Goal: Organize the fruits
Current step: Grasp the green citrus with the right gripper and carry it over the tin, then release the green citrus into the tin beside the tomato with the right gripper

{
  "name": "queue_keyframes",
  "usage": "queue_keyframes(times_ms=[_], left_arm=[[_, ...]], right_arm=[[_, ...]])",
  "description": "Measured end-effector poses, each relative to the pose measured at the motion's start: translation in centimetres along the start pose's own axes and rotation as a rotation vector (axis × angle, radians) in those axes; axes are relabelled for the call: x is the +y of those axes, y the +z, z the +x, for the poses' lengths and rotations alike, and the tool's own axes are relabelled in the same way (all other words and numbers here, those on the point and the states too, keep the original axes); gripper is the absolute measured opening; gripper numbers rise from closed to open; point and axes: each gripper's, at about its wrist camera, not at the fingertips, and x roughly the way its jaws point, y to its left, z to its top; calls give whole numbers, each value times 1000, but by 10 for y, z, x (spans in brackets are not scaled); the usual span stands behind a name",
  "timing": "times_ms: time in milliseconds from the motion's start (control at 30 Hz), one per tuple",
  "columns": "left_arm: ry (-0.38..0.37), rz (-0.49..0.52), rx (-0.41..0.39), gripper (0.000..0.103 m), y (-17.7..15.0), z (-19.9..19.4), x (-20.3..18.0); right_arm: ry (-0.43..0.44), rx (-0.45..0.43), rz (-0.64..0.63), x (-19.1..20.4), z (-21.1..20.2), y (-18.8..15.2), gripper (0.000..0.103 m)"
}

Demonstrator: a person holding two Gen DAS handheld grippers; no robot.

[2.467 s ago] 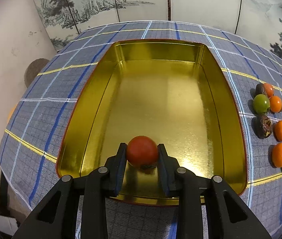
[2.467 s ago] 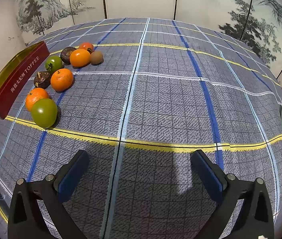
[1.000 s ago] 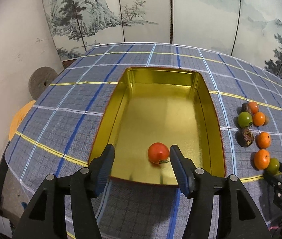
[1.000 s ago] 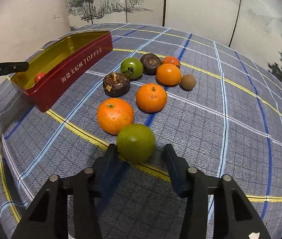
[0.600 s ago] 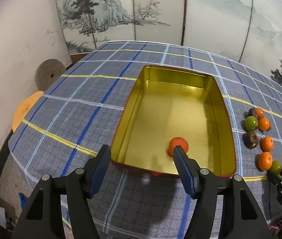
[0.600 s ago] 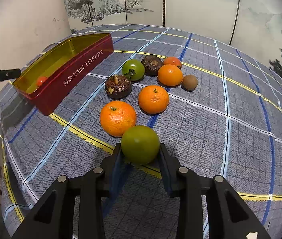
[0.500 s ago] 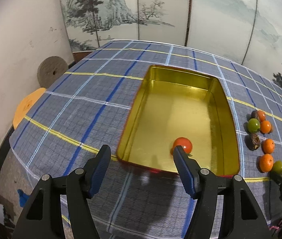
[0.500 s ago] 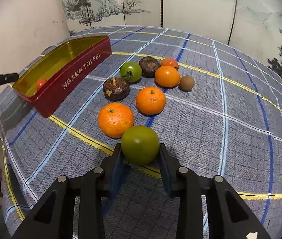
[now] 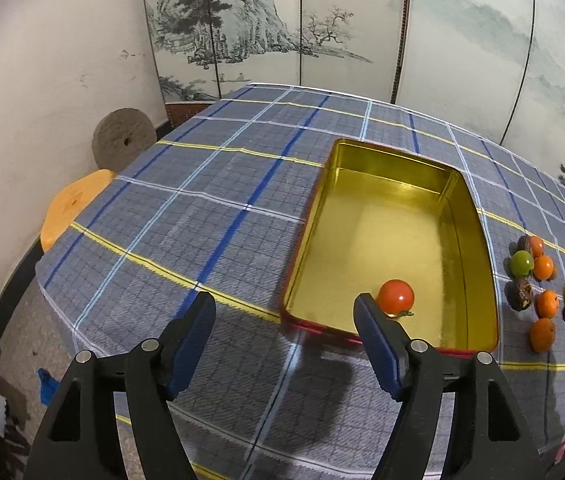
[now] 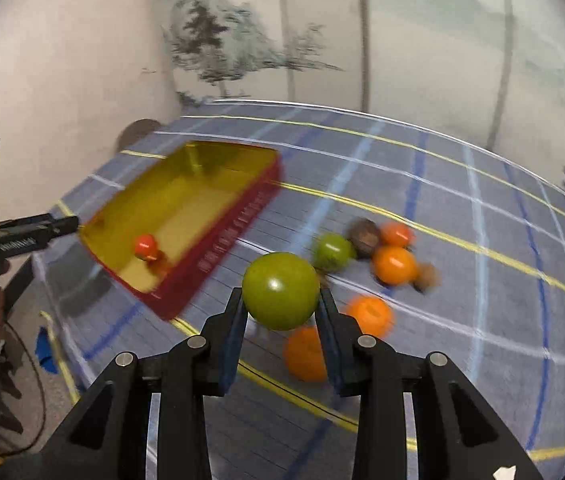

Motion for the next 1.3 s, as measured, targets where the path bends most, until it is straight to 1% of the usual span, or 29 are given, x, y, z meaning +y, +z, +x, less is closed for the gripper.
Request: queue_keyframes(times_ms=[133, 233, 333, 533, 700, 900, 1300], left_arm=[[5, -15, 8, 74, -2, 0, 6], [14, -29, 11, 74, -4, 0, 12], [20, -49, 17, 74, -6, 0, 21], [46, -84, 17, 74, -9, -2, 36], [67, -106, 21, 74, -11, 0, 49], [69, -117, 29, 74, -14, 1, 57], [70, -117, 28, 74, -17, 1, 59]], right_arm=[[62, 8, -67, 33, 14, 16, 32], [98, 34, -114, 58, 33, 27, 32], [119, 57, -153, 79, 48, 33, 32], [116, 107, -200, 102, 78, 40, 32], [97, 143, -231, 110, 93, 39, 32], [81, 168, -254, 115, 106, 35, 32], [73, 167, -253, 116, 110, 36, 33]])
